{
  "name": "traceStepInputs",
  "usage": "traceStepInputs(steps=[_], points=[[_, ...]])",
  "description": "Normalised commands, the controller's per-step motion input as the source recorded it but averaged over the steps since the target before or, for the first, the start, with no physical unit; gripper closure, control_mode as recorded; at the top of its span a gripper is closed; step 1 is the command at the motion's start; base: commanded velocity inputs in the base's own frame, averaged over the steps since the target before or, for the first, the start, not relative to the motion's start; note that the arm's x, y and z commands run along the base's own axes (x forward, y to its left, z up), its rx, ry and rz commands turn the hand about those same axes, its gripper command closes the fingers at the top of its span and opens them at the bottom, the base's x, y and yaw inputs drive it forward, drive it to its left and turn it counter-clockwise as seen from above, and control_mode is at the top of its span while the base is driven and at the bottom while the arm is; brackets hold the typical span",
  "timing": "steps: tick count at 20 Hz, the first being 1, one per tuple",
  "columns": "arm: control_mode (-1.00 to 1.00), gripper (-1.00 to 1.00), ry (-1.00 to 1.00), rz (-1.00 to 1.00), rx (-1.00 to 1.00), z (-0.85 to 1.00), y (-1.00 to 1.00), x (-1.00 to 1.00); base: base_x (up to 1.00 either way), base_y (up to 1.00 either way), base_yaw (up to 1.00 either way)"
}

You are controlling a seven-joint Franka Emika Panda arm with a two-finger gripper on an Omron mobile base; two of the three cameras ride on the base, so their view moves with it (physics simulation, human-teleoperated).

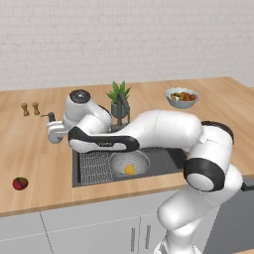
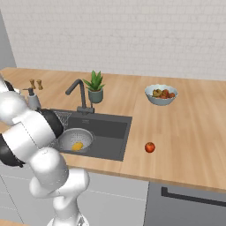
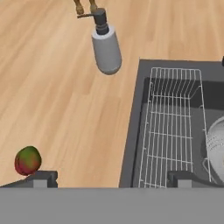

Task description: Put the colander in the sink, put the mango, apple, mango in the colander, and turn on the sink faucet and pour water over the colander.

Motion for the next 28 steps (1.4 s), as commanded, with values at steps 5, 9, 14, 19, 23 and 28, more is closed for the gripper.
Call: traceStepInputs(steps=[5, 9, 14, 19, 23, 28], points=[[-1.0, -1.0, 0.12, 0.0, -0.42, -0.4, 1.0, -0.02, 0.0, 0.0, 0.0], [-1.0, -1.0, 0.06, 0.03, -0.24, -0.62, 0.87, 0.0, 0.0, 0.0, 0.0], [-1.0, -1.0, 0.09, 0.04, -0.08, -0.56, 0.61, 0.0, 0.0, 0.0, 0.0], [-1.0, -1.0, 0.12, 0.07, 0.0, -0.4, 0.51, 0.0, 0.0, 0.0, 0.0], [-1.0, -1.0, 0.12, 0.08, 0.0, -0.39, 0.4, 0.0, 0.0, 0.0, 0.0], [-1.0, -1.0, 0.11, 0.11, 0.0, -0.33, 0.07, 0.0, 0.0, 0.0, 0.0]])
